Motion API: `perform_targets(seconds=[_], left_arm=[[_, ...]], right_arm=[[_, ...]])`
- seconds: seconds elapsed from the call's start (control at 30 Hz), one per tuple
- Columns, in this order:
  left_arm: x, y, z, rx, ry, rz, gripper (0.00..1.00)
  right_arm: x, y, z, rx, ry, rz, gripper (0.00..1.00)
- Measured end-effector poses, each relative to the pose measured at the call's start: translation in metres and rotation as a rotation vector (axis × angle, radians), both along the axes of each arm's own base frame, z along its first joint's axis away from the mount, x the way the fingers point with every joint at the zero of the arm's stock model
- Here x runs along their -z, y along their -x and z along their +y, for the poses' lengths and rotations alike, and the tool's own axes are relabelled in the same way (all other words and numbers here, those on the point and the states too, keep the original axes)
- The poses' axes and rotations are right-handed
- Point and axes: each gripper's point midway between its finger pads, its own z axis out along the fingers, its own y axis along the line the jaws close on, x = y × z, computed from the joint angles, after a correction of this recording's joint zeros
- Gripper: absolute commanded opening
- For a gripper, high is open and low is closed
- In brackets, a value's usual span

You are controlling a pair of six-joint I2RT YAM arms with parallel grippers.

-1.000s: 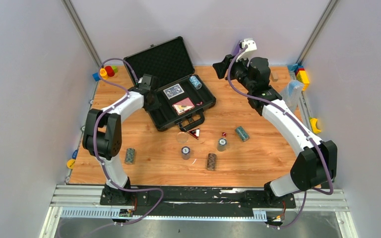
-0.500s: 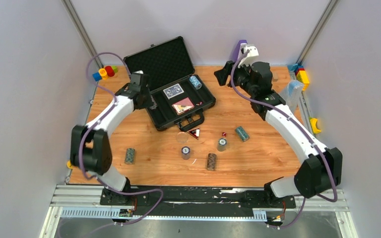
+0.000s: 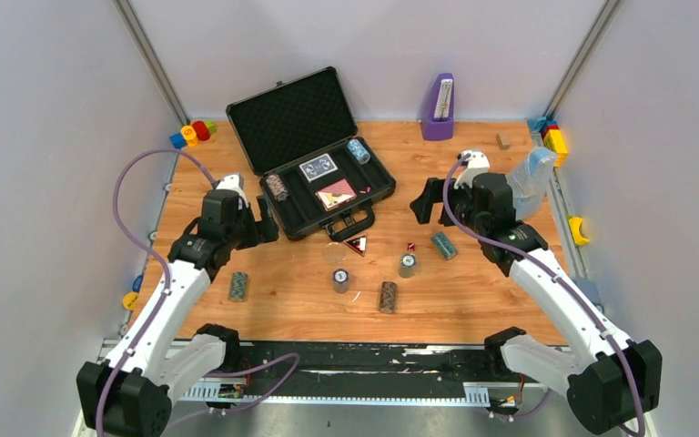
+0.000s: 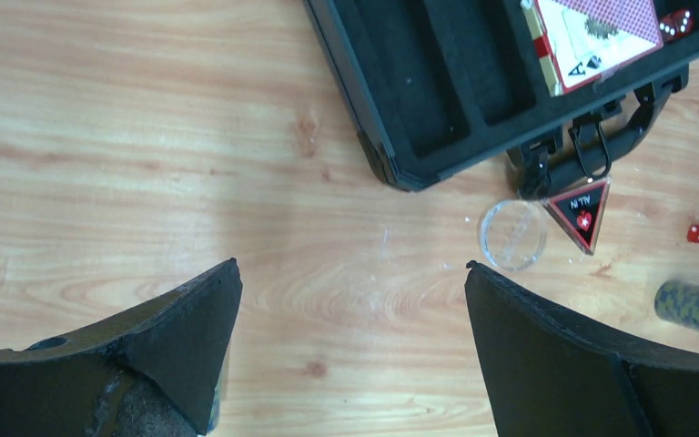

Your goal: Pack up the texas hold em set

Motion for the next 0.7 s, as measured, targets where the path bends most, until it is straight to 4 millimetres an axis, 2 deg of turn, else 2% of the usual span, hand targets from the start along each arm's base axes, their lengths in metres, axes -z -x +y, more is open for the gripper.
perform_targets(seconds=[0.2,0.4,0.53,0.7], left_arm=[[0.001,0.015,-0.004,-0.010,0.067,-0.023,1.00],[0.010,0.017,-0.009,-0.003,0.103,-0.027,1.00],[0.020,0.019,-0.015,0.024,0.124,-0.017,1.00],[0.029,0.019,-0.027,0.086,0.162,-0.031,1.00]], right_arm=[[0.065,0.023,-0.012,0.027,0.068,0.199,0.98],[0.112,0.031,-0.015,0.036,0.133,0.371,0.91],[0.133,0.031,-0.013,0.030,0.171,0.489,0.89],[0.146,0.030,-0.008,0.020,0.206,0.554,0.82]])
